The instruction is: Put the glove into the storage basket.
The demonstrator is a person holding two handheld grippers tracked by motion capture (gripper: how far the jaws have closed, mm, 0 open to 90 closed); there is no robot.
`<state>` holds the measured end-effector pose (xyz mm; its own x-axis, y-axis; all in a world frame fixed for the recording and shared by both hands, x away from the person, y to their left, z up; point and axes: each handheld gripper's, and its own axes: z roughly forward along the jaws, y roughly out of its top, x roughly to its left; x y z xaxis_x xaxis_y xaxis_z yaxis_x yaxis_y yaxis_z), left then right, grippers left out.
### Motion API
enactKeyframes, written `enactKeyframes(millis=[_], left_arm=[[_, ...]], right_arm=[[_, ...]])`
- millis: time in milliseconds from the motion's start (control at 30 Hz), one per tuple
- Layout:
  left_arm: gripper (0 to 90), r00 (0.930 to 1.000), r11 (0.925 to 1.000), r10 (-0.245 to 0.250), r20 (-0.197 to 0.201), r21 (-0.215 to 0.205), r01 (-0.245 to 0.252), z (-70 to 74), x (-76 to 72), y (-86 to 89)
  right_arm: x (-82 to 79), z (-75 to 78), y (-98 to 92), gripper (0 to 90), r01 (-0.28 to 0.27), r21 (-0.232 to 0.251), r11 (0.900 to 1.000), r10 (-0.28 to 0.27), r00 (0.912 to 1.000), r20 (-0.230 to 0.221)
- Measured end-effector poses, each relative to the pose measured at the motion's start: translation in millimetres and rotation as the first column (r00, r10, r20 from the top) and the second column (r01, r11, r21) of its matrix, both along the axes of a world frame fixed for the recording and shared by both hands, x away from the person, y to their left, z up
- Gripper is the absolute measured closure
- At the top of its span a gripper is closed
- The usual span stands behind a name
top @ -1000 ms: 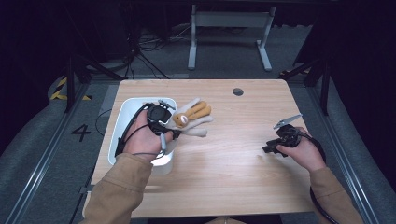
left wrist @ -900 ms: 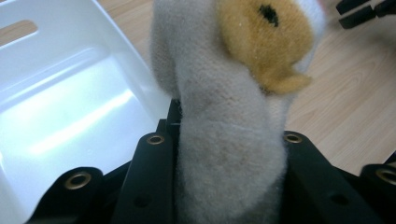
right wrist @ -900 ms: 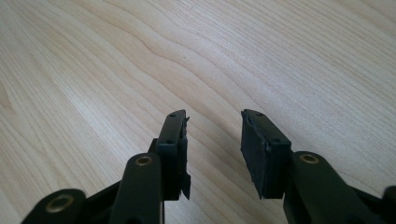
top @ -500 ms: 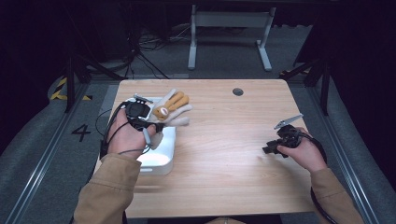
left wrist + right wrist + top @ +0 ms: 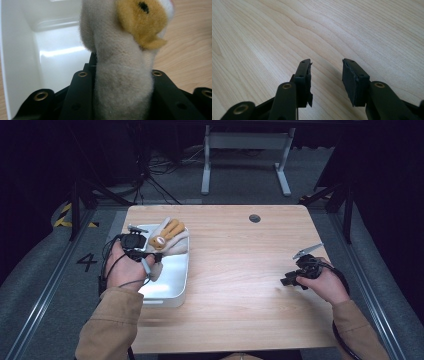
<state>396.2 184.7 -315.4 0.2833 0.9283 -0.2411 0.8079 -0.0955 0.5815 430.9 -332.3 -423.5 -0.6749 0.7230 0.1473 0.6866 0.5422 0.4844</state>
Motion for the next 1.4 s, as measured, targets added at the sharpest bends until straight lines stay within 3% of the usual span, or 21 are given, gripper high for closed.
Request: enactKeyframes(millis=[367, 500, 600, 833, 933, 1067, 1200, 1400], left_arm=[[69.4, 0.9956, 0.9966, 0.075, -0.056, -0.031, -0.077, -35.3, 8.2, 19.0], [69.3, 0.9914, 0.9931, 0.102, -0.082, -0.050, -0.106, -50.5, 12.0, 21.6], [68.9, 0.9889, 0.9899, 0.129, -0.073, -0.049, -0.133, -59.7, 13.8, 21.3], [68.8, 0.9817, 0.9849, 0.154, -0.112, -0.062, -0.162, -73.7, 19.0, 18.4], [68.7, 0.9767, 0.9817, 0.174, -0.127, -0.057, -0.182, -77.0, 21.1, 18.3], [68.2, 0.9651, 0.9761, 0.204, -0.164, -0.040, -0.214, -83.0, 24.0, 17.2], [68.1, 0.9623, 0.9773, 0.196, -0.189, -0.044, -0.207, -86.5, 25.6, 14.3], [67.9, 0.9526, 0.9757, 0.203, -0.227, -0.036, -0.216, -93.9, 31.2, 13.0]], right_arm=[[-0.3, -3.5, 5.0, 58.8, -0.020, -0.005, 1.000, 0.020, 0.9997, -0.015], [-0.2, -3.8, 4.4, 58.7, -0.019, -0.006, 1.000, 0.019, 0.9997, -0.013], [-0.2, -4.1, 4.1, 58.6, -0.017, -0.006, 1.000, 0.017, 0.9997, -0.015], [-0.1, -5.1, 4.1, 58.4, -0.018, -0.005, 1.000, 0.018, 0.9997, -0.017], [0.2, -5.5, 3.8, 58.5, -0.016, -0.005, 1.000, 0.015, 0.9998, -0.016], [0.3, -6.2, 4.0, 58.5, -0.017, -0.007, 1.000, 0.017, 0.9996, -0.022], [0.8, -7.1, 3.4, 58.4, -0.018, -0.008, 1.000, 0.018, 0.9996, -0.022], [0.8, -7.8, 3.5, 58.5, -0.016, -0.009, 1.000, 0.016, 0.9996, -0.025]])
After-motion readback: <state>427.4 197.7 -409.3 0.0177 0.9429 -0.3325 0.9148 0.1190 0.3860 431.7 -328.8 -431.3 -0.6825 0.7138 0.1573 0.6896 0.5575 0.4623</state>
